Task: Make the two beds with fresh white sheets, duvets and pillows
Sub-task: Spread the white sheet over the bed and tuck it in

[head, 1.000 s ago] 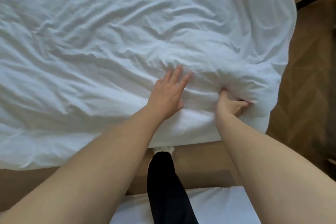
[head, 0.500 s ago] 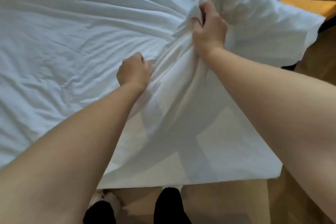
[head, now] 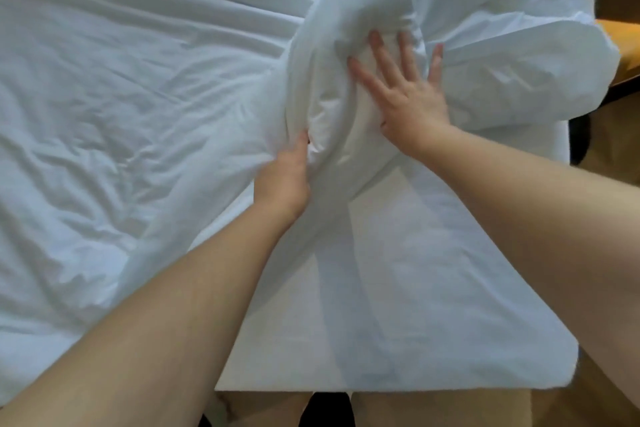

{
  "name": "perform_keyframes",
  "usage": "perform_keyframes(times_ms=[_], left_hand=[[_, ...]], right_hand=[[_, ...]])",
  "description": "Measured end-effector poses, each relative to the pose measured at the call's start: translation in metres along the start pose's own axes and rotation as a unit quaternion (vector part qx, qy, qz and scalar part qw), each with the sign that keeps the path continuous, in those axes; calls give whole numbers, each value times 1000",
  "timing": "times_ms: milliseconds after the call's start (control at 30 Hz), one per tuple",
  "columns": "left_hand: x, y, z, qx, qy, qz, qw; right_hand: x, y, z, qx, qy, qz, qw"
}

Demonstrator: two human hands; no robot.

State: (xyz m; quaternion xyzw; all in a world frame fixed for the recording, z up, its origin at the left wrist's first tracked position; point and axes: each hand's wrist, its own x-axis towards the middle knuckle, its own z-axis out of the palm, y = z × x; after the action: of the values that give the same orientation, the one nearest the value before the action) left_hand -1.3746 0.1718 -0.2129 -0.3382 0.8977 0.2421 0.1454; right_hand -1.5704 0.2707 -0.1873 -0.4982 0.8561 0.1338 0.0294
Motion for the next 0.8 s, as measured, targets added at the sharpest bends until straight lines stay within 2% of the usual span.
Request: perform_keyframes(times_ms=[67, 167, 267, 367, 433, 500, 567, 600, 700, 733, 800], left_hand=[[10, -7, -1, -31, -12, 28, 999], [4, -19, -4, -103, -108, 43, 988], [-28, -11, -2, -141, -184, 74, 970], [-70, 14, 19, -122, -245, 101, 956], [-99, 37, 40, -92, -275, 117, 950], [-124, 57, 61, -80, -306, 143, 938], [-138, 69, 80, -67, -349, 171, 919], [-141, 70, 90, -59, -372, 181, 909], [-151, 70, 109, -24, -415, 197, 888], [-157, 67, 114, -6, -419, 198, 886], [-170, 60, 120, 32, -395, 194, 897]], right_hand=[[19, -6, -3, -60, -5, -22, 998], [17, -22, -6, -68, -45, -82, 993], [-17, -31, -20, -77, -185, -90, 976], [-73, -24, -27, -98, -307, -76, 944], [-119, -14, -20, -102, -411, -50, 905], [-166, -1, -4, -91, -555, 5, 827], [-207, 7, 10, -43, -664, 49, 745], [-225, 9, 19, -24, -691, 53, 720], [-260, 5, 35, 13, -722, 42, 690], [-267, 3, 39, 20, -721, 32, 692], [-281, -1, 47, 28, -692, 16, 721]])
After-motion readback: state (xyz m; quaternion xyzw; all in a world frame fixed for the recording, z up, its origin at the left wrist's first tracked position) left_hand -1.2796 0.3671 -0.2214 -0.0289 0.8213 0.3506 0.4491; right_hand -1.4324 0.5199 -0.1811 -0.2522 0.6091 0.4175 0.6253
